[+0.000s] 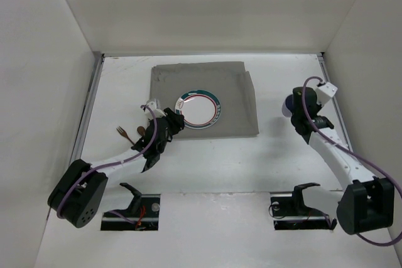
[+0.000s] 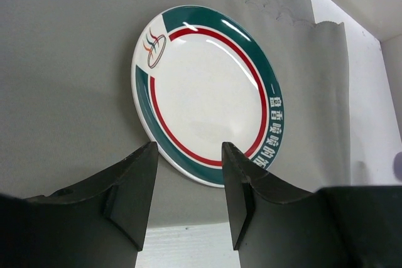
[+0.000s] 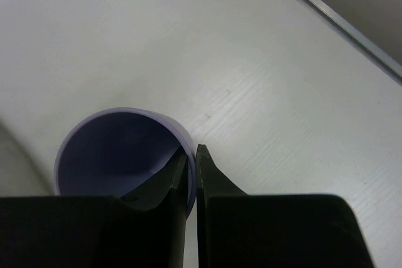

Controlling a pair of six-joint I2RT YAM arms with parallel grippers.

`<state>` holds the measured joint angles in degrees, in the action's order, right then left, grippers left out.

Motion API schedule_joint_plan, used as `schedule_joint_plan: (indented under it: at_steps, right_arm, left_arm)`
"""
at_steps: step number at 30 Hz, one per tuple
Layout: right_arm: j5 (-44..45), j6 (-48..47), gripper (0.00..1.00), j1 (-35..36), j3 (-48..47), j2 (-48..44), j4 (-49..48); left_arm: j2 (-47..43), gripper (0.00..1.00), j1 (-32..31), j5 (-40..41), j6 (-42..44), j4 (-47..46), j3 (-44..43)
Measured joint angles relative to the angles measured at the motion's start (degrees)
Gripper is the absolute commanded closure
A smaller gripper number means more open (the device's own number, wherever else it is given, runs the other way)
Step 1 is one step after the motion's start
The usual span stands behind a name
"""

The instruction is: Set the dinner table for one person

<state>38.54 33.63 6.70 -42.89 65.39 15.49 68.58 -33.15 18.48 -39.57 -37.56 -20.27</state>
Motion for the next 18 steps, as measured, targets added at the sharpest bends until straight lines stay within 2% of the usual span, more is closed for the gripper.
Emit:
schedule_joint_plan:
  at_steps: [3,6,11,18]
  right_arm:
    - [0.68,-1.77,0.91,6.25,-5.86,-0.15,0.55]
    - [-0.33,-3.5,0.91,12.66,-14.45,5.11,-0.72]
    - [-5.86,-6.49,0.91,18.69,-29.66,21.55,-3.98]
    - [-11.76,-12.41,0.91,20.2,-50.69,44.83,-2.64]
  left_arm:
    - [0.87,0.57,0.26,-0.11,-0.13,-0.13,0.0]
    - [1.53,0.57,0.24,-0.37,-0.33,-0.13,0.0]
    - [1.86,0.57,0.55,-0.55,-0.44,-0.35,0.0]
    - [1.25,0.57,1.03,-0.44,-0.61,-0.46,0.0]
